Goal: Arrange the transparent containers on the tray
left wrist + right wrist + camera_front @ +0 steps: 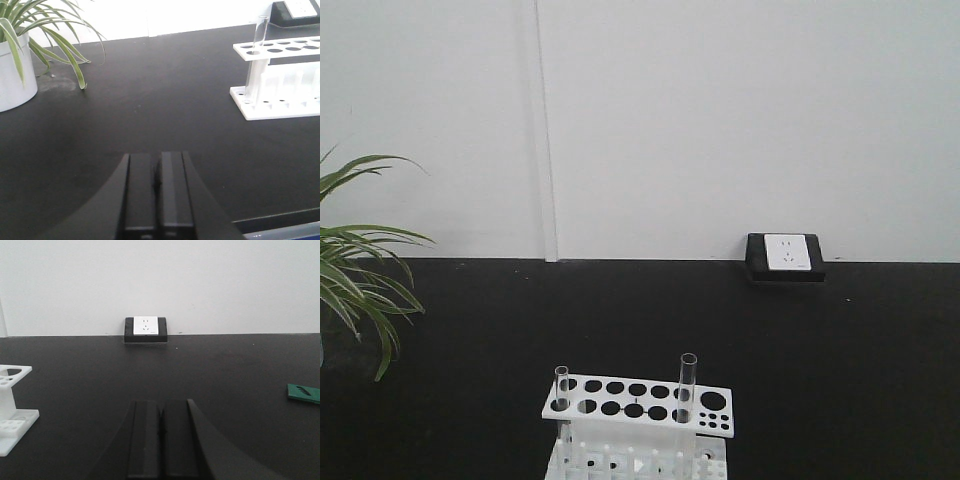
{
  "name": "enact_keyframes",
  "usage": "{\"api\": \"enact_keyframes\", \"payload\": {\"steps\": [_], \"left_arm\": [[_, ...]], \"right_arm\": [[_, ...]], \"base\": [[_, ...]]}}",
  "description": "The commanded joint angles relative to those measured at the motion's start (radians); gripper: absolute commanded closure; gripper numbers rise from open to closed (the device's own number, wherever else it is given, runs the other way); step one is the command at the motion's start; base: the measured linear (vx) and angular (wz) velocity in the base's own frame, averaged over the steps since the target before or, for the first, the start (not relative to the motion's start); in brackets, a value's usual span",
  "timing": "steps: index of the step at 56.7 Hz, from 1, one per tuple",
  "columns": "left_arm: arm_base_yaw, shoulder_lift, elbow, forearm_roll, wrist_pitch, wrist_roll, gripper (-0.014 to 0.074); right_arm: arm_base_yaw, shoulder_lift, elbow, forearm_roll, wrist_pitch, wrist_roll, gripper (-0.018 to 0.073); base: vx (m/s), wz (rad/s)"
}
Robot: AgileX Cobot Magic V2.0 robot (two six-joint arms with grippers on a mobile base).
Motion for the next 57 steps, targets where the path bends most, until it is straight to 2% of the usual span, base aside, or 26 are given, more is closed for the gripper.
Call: {"api": "enact_keyframes", "payload": {"steps": [1, 46, 57], "left_arm": [[0.001, -0.014, 0.033, -0.002, -0.083, -0.007, 0.0603], [0.001, -0.014, 0.033, -0.002, -0.083, -0.007, 0.0603], [0.001, -0.014, 0.033, -0.002, -0.137, -0.007, 0.0603]], "right_arm": [[-0.006, -0.008, 0.009, -0.006, -0.078, -0.004, 0.0571], [-0.006, -0.008, 0.009, -0.006, -0.078, -0.004, 0.0571], [-0.006, -0.008, 0.009, -0.006, -0.078, -0.004, 0.0571]], "base": [[0.00, 0.00], [0.00, 0.00], [0.00, 0.00]]}}
